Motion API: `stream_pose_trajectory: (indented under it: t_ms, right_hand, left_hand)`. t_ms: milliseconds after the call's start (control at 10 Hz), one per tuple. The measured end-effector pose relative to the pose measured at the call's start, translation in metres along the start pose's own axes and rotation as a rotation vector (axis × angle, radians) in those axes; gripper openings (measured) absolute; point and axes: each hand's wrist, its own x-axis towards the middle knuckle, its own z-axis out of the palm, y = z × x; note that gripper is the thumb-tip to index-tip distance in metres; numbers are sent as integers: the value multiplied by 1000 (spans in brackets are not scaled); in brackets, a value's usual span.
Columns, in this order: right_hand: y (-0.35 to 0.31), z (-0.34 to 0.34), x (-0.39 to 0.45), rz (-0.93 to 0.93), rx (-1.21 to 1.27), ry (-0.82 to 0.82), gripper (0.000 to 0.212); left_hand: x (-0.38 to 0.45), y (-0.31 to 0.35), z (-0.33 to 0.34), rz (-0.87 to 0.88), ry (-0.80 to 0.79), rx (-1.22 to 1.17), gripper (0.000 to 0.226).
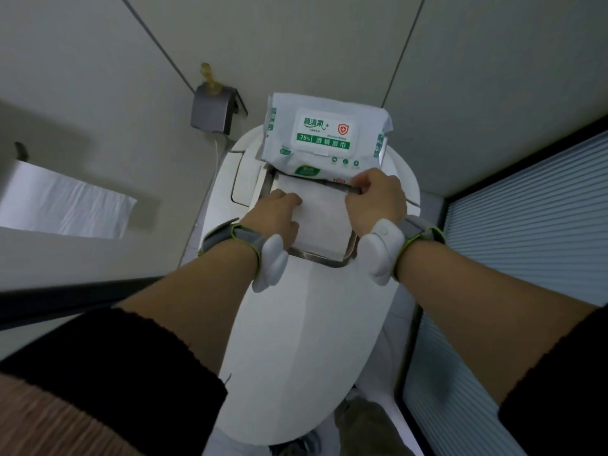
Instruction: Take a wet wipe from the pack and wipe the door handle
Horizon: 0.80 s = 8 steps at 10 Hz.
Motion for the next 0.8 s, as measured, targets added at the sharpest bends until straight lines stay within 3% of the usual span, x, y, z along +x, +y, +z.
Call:
stream_pose_trajectory:
  t_ms: [200,300,400,600,800]
  right_hand:
    - [6,7,-6,43,-111,-267,31]
    - [2,9,-12,5,-74,-159,30]
    - [0,7,-16,1,-115,-201,30]
    - [-18,-2,-35,-22,-113,-139,32]
    - [-48,-6,-67,-48,-115,-204,30]
  left_hand:
    - [1,-1,5,16,5,66,45]
    - [1,-5,4,26,52,87,43]
    - [-5,-6,6,22,0,95,43]
    - [-24,-6,-7,-10,137,-4,39]
    - [-55,-17,-35,-73,153,-69,37]
